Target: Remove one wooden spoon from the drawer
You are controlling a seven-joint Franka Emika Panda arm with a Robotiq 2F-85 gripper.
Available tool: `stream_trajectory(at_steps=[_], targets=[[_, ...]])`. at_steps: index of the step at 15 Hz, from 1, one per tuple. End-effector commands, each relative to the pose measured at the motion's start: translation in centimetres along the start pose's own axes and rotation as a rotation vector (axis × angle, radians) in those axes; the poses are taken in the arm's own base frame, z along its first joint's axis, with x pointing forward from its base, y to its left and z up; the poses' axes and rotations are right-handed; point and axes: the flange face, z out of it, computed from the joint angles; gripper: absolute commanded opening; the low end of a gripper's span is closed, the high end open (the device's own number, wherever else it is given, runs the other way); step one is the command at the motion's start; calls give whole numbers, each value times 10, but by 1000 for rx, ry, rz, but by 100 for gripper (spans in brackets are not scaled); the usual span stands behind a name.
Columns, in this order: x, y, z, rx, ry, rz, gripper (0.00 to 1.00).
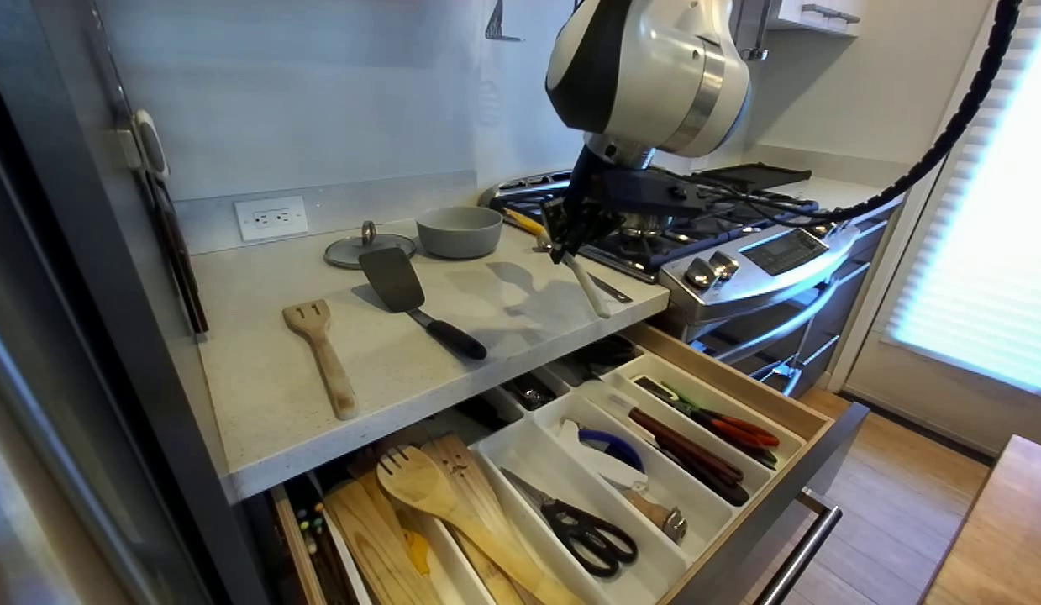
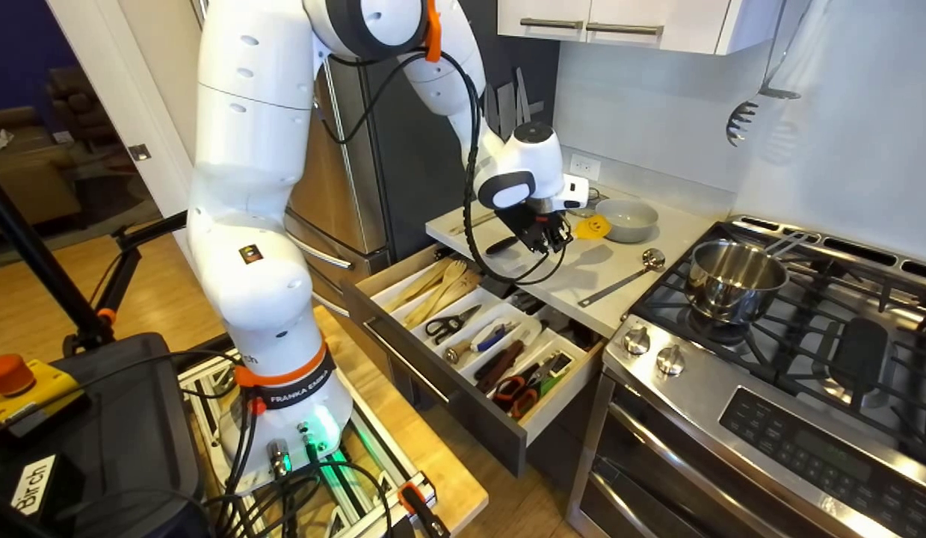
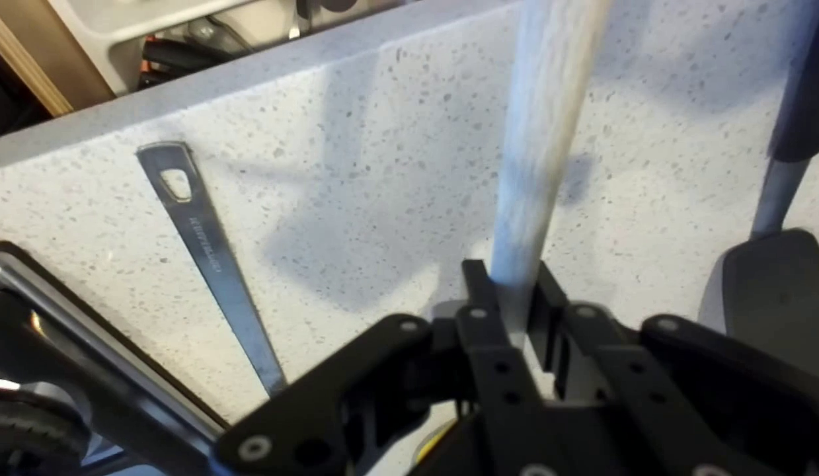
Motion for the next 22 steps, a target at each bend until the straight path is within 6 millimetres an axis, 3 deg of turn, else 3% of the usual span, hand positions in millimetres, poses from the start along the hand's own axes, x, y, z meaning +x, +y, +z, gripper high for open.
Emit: stream_trajectory(at_steps=[1,5,11,12,14,16,18,21,22], targets=[[-3,-8,12,-25,4,89,4],[10,-25,28,-42,-11,199,4],[34,-28,52,-89,-80,388,4],[36,-30,56,-89,-94,403,42],[40,-35,55,-88,-91,426,48],[44,-36,45,-92,-62,435,63],[43,-39,22,-81,-37,422,79],[14,-50,-22,-20,0,219,99],[43,-50,12,-39,-11,314,100]])
